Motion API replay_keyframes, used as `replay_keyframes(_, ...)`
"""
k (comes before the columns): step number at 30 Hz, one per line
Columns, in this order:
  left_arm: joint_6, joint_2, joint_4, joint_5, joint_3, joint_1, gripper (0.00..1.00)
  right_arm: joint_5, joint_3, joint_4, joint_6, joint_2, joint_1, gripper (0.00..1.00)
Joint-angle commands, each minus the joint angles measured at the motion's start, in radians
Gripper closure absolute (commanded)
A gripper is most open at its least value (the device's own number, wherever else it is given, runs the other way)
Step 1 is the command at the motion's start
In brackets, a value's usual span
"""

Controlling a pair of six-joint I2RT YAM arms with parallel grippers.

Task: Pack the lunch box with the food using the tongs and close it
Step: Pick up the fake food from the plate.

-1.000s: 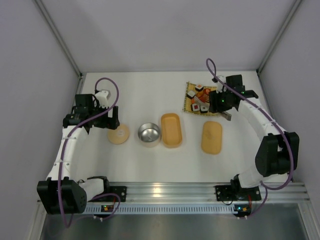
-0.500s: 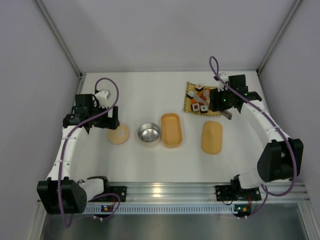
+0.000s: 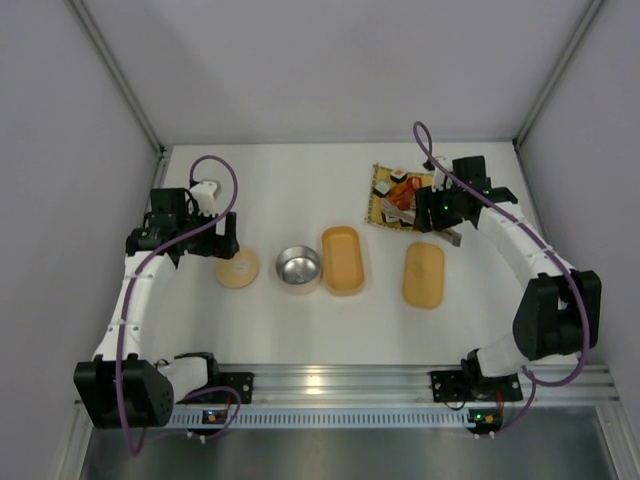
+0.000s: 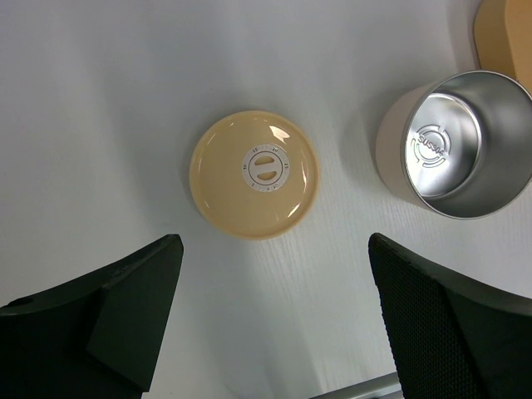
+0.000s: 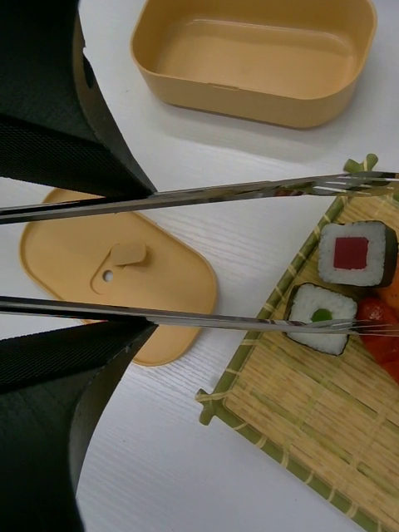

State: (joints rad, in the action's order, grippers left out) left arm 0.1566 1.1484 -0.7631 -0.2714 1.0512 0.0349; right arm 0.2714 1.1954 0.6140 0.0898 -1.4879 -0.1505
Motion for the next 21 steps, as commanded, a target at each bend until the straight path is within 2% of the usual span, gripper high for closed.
replay_keyframes(1,0.008,-0.006,0.015,-0.002,-0.006,-0.001,0.02,0.026,-0.005,-0.043,0.016,-0.008,-0.027,0.43)
replay_keyframes(21,0.012,-0.004,0.024,0.006,-0.023,-0.001,0.02,0.012,-0.03,-0.057,0.028,-0.034,-0.054,0.46)
